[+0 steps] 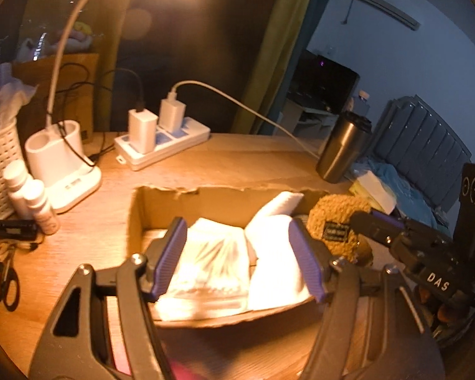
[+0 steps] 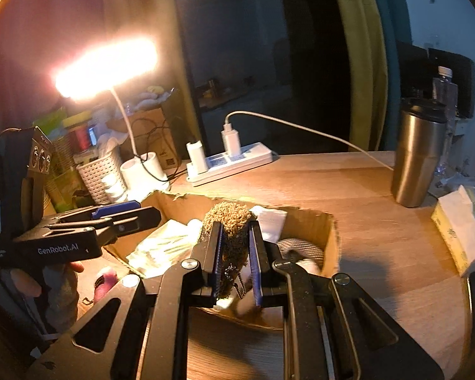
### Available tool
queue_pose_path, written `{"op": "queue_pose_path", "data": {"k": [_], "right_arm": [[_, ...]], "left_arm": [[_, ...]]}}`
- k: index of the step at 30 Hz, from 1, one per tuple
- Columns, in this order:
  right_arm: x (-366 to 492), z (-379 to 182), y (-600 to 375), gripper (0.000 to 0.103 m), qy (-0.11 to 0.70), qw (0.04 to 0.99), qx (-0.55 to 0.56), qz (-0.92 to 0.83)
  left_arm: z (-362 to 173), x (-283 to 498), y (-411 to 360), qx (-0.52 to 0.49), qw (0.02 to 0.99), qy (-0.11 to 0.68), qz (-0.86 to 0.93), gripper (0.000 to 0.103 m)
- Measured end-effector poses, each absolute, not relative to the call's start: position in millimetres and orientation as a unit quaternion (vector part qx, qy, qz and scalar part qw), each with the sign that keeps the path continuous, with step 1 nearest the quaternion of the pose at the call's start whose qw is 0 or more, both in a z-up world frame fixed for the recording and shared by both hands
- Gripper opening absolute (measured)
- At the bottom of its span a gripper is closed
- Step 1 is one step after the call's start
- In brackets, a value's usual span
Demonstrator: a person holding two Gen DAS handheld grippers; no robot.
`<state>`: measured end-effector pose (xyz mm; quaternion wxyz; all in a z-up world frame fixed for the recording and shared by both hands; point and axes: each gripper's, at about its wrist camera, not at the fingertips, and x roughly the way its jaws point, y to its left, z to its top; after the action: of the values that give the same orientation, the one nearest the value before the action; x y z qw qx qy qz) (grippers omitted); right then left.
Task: Organize soft objects
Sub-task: 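Open the left gripper over the box while the right gripper releases the brown plush inside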
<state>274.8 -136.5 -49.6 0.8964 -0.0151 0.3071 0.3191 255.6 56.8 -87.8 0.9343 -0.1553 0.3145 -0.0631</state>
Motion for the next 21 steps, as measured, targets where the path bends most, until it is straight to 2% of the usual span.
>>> {"op": "queue_pose_path", "data": {"k": [7, 21], "right_arm": [[273.2, -56.2, -113.5, 0.017, 0.323, 0.888, -0.031, 0.325], [291.1, -99.5, -82.9, 0.018, 0.407, 0.864, -0.073, 0.287]], "left_arm": [[-92.7, 247.9, 75.4, -0.161, 0.936, 0.309, -0.051, 0.068], [-101.6, 240.6, 95.2, -0.182, 0.932, 0.310, -0.048, 0.068]]}}
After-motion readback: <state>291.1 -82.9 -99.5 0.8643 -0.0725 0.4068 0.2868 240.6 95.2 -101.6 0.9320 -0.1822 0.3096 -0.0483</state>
